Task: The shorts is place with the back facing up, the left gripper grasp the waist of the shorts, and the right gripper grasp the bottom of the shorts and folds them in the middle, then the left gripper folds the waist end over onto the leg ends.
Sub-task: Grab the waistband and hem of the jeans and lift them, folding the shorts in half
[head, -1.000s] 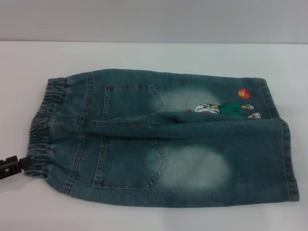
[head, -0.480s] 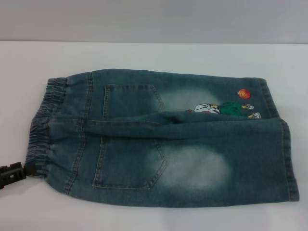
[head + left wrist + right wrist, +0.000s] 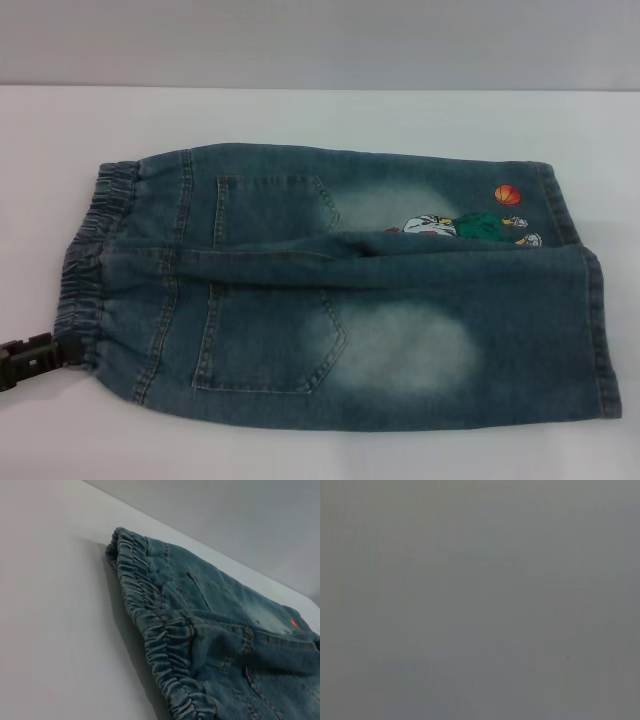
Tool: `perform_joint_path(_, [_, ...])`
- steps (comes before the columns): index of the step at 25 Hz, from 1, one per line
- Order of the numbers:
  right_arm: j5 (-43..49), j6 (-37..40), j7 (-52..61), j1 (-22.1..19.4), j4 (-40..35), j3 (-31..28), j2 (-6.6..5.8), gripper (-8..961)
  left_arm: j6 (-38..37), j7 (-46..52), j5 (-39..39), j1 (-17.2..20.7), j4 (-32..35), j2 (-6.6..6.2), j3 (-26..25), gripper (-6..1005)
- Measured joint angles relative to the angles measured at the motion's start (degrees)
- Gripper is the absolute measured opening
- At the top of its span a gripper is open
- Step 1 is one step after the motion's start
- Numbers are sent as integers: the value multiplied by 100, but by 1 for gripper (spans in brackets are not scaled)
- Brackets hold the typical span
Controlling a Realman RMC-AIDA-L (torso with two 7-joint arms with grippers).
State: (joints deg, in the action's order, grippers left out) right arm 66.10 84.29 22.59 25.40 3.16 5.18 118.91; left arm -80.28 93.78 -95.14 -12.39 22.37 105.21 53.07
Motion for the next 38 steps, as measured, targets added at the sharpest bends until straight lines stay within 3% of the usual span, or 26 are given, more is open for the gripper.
perform_joint_path(13, [0, 7, 1, -16, 6, 0, 0, 736, -204, 249, -5, -42, 33, -7, 1, 729])
perform_joint_path(25, [0, 42, 8, -14, 9, 0, 0, 735, -152, 641, -302, -44, 65, -156, -65, 728])
perform_joint_path(38, [0, 9, 9, 19, 16, 0, 9, 735, -103, 1329, -603, -116, 523, -91, -78, 728])
